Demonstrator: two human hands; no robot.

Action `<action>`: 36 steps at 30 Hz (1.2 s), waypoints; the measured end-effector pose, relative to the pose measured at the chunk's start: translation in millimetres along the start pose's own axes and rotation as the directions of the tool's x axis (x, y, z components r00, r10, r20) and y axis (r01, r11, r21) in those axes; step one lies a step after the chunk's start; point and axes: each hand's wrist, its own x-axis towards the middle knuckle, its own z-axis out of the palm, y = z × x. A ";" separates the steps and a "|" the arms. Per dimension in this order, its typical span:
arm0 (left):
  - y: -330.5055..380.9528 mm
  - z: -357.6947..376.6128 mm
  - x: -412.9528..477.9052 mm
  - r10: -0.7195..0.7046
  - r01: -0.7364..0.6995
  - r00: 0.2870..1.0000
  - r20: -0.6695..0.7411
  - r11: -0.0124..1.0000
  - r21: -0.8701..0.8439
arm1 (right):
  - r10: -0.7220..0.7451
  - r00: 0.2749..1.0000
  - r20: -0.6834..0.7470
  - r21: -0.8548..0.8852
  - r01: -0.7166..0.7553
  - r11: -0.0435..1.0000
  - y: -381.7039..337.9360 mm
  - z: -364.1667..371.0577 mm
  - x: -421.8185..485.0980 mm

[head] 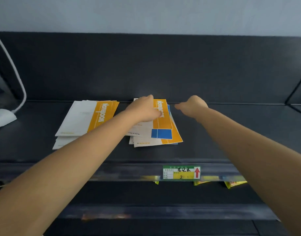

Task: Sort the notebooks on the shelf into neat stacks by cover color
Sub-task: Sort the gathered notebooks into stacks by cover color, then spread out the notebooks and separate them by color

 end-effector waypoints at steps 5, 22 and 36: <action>62.8 10.9 1.8 0.171 -0.173 0.985 0.030 0.978 0.120 | 0.035 0.999 0.005 -0.077 -0.035 0.996 43.1 -58.4 -4.0; 411.8 132.3 16.6 0.388 -0.393 0.919 0.063 0.900 0.189 | 0.091 0.979 -0.181 -0.375 -0.154 0.914 311.7 -333.2 -3.3; 572.2 191.3 100.9 0.514 -0.534 0.845 0.145 0.814 0.229 | 0.214 0.932 -0.291 -0.405 -0.323 0.855 417.5 -449.7 81.7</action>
